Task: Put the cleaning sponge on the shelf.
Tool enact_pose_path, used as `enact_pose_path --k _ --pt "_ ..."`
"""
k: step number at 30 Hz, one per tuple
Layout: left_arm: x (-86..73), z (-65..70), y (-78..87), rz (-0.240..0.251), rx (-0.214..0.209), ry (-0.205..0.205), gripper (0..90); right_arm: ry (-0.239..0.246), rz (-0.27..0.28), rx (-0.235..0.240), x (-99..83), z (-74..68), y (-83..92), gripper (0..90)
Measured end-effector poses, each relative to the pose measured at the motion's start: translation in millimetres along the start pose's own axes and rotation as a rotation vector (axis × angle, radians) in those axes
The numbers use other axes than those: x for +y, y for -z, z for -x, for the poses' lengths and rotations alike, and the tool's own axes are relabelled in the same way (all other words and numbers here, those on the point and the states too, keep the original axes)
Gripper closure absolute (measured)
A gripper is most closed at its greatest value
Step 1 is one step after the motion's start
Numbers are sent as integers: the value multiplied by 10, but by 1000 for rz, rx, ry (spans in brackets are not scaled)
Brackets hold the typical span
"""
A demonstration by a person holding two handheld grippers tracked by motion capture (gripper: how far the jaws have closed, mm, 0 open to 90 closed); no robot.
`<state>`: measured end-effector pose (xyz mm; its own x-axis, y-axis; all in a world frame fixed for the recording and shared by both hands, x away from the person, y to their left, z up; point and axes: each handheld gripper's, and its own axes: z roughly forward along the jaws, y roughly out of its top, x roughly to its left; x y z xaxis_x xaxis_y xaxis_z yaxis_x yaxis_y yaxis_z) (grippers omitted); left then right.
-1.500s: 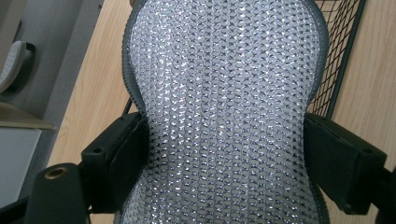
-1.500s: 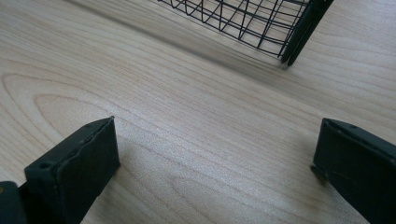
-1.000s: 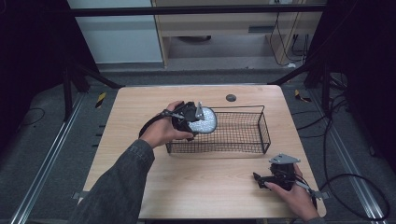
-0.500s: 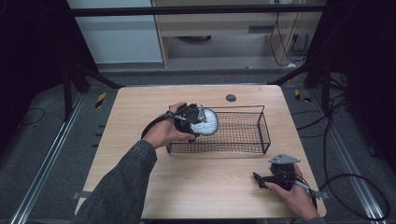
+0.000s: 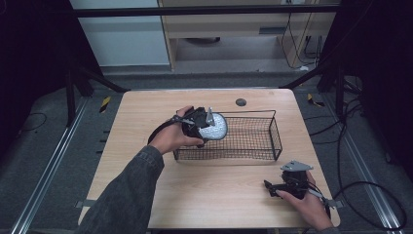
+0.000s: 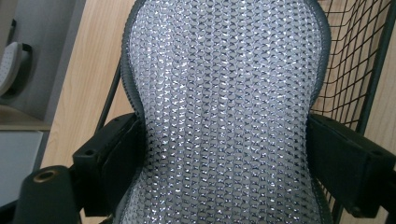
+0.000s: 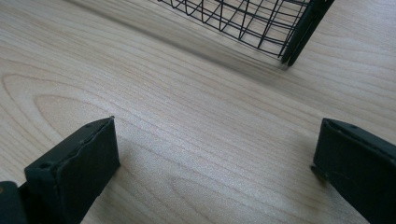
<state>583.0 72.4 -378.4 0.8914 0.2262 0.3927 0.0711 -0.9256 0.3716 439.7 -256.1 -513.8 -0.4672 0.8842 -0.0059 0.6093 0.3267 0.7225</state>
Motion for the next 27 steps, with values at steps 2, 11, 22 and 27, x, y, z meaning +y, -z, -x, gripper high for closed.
enact_pose_path --k 2,11,22,27 --pt "-18 1 -14 -5 -12 3 111 0 0 0 0 0 0 4" --pt "-86 -9 -65 9 -52 66 42 0 0 0 0 0 0 4" --pt "-82 -3 8 56 -58 110 88 0 0 0 0 0 0 4" --pt "-86 20 43 72 -59 113 86 0 0 0 0 0 0 3"
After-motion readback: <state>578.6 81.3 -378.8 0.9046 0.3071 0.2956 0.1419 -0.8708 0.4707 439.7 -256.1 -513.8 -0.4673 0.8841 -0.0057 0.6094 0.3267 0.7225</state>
